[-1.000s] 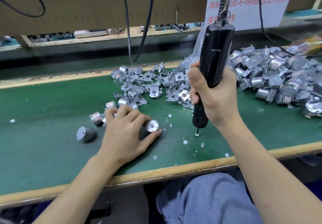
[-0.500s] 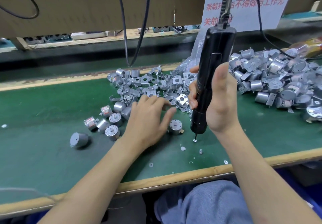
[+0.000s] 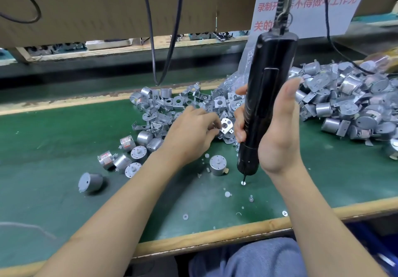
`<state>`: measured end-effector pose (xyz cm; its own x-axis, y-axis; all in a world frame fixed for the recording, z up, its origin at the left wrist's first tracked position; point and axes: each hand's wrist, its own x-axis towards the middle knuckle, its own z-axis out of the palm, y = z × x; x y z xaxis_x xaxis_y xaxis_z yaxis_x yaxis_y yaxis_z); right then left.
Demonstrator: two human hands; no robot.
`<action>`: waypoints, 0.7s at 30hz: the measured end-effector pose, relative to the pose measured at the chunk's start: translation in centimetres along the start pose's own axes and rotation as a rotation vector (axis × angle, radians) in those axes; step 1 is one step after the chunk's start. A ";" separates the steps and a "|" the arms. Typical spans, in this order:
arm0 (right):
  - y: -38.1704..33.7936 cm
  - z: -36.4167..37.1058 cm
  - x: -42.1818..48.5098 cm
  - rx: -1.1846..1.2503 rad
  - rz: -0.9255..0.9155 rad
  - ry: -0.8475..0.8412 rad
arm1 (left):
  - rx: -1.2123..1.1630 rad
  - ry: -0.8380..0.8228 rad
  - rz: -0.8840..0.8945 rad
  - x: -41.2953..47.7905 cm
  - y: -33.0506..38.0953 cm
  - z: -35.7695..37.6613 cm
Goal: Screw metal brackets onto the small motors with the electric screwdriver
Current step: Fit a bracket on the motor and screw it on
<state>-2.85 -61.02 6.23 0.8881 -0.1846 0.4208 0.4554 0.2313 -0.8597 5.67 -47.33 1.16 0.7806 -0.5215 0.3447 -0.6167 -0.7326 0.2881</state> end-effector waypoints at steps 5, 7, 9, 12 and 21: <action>-0.1 0.5 1.0 -0.035 0.005 -0.072 | -0.060 0.106 0.020 -1.0 -0.6 -0.6; -0.3 0.6 1.6 -0.054 0.008 -0.068 | -0.092 0.169 0.031 -1.7 -0.9 -1.1; -0.5 0.9 2.3 -0.067 -0.004 -0.053 | -0.147 0.203 0.016 -2.6 -1.1 -1.6; -0.7 0.9 3.0 -0.082 -0.033 -0.020 | -0.244 0.204 -0.057 -3.5 -1.6 -1.9; -0.9 1.7 2.8 -0.068 -0.163 -0.009 | -0.390 0.119 0.043 -3.3 -1.4 -2.5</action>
<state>-0.64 -60.09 8.73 0.8037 -0.2058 0.5583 0.5883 0.1335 -0.7976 3.68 -43.47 1.82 0.7503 -0.4765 0.4583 -0.6587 -0.4789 0.5803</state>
